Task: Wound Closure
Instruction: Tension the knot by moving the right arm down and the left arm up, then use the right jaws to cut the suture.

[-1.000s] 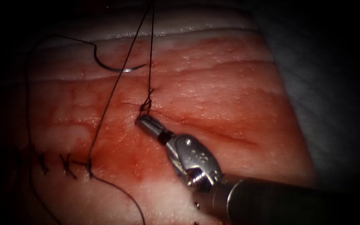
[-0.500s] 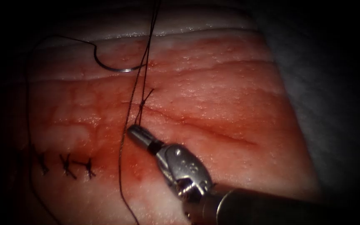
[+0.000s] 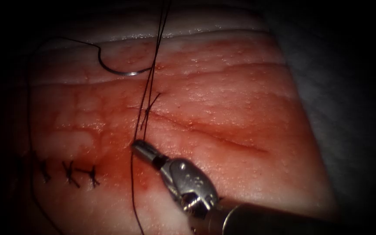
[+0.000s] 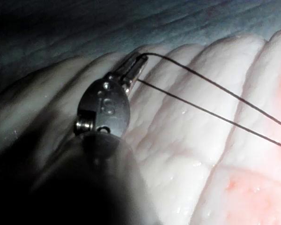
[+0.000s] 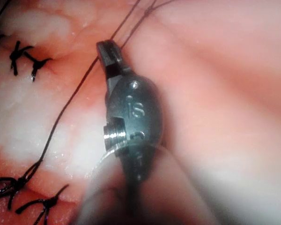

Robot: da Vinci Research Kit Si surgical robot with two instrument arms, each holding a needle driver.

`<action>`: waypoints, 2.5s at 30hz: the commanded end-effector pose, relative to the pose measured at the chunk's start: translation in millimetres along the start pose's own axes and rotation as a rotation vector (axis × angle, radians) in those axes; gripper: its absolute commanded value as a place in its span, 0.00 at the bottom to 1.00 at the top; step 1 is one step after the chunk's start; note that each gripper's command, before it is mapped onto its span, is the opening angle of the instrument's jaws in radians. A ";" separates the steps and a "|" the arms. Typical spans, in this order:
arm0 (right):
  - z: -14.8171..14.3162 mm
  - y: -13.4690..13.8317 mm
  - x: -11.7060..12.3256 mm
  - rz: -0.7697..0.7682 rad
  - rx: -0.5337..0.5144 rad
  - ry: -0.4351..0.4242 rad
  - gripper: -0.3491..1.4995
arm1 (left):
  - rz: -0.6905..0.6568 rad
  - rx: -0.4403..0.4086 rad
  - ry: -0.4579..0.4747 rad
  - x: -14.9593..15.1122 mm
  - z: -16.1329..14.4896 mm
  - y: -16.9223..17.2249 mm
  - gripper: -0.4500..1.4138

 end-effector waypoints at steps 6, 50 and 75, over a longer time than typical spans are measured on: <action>0.0 -1.2 -0.4 0.007 0.017 0.019 0.00 | -0.061 -0.060 0.046 0.3 0.3 0.6 0.00; -3.1 4.0 12.4 -0.201 0.100 0.012 0.96 | -0.070 -0.400 0.174 30.0 -15.0 21.7 0.00; 8.8 4.2 10.2 -0.323 0.040 -0.138 0.96 | -0.001 -0.412 0.198 38.6 -15.2 25.2 0.00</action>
